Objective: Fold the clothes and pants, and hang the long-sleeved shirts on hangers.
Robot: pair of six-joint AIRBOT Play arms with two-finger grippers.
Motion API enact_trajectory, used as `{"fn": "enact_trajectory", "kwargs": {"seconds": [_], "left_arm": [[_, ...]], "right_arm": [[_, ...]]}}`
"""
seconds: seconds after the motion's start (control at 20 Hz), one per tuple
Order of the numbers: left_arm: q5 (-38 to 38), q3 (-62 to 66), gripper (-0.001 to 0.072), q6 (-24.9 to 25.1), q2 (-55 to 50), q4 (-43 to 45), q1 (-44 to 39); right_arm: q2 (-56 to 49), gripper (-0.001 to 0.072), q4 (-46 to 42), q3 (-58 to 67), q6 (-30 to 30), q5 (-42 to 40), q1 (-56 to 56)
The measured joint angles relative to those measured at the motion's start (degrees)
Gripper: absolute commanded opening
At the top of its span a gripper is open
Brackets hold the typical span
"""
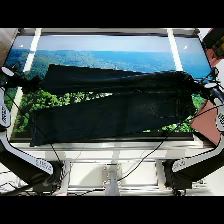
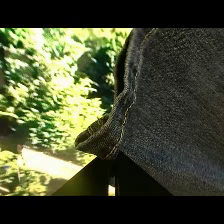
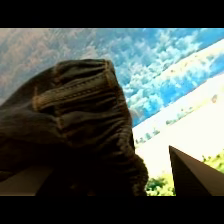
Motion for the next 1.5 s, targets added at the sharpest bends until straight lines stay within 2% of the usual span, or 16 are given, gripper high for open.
{"fn": "enact_trajectory", "kwargs": {"seconds": [0.15,0.2,0.3,0.5,0.65,0.8,1.05,1.2,1.3,1.35,1.45,1.5], "left_arm": [[2.40,-0.81,0.0036,-0.20,0.00,-0.07,-0.85],[3.13,-0.94,0.0036,-0.33,0.00,-0.11,-1.09],[4.72,-1.09,0.0036,-0.37,0.00,-0.31,-1.46],[7.30,-1.22,0.0036,-0.52,0.00,-0.42,-1.73],[7.98,-1.25,0.0036,-0.52,0.00,-0.42,-1.77],[8.13,-1.25,0.0036,-0.52,0.02,-0.31,-1.64],[6.71,-1.27,0.0036,-0.52,0.61,0.22,0.28],[5.51,-1.27,0.0037,-0.50,0.76,0.57,1.40],[4.94,-1.27,0.0037,-0.33,0.79,0.61,1.70],[4.76,-1.27,0.0037,-0.28,0.79,0.66,1.77],[4.57,-1.27,0.0037,-0.13,0.79,0.66,1.75],[4.46,-1.27,0.0037,-0.11,0.79,0.72,1.73]], "right_arm": [[-0.17,0.0629,-0.52,2.80,0.20,4.59,-0.87],[-0.07,0.0577,-1.03,4.02,0.24,6.97,-1.55],[0.63,0.0565,-2.73,6.71,0.63,13.00,-3.43],[2.56,0.0566,-10.62,10.73,4.28,30.05,-9.25],[3.23,0.0563,-17.51,10.95,5.70,46.56,-13.20],[3.89,0.0545,-21.38,9.62,6.43,57.07,-15.43],[5.68,0.0551,-24.04,6.78,6.45,63.67,-16.48],[6.23,0.0550,-23.65,3.17,6.21,63.45,-16.59],[6.34,0.0544,-20.52,-0.70,5.68,60.19,-16.59],[6.36,0.0476,-18.43,-2.60,5.05,58.34,-16.52],[6.43,0.0222,-13.92,-6.03,3.34,53.66,-15.80],[6.47,0.0055,-12.39,-7.23,2.51,51.82,-15.28]]}}
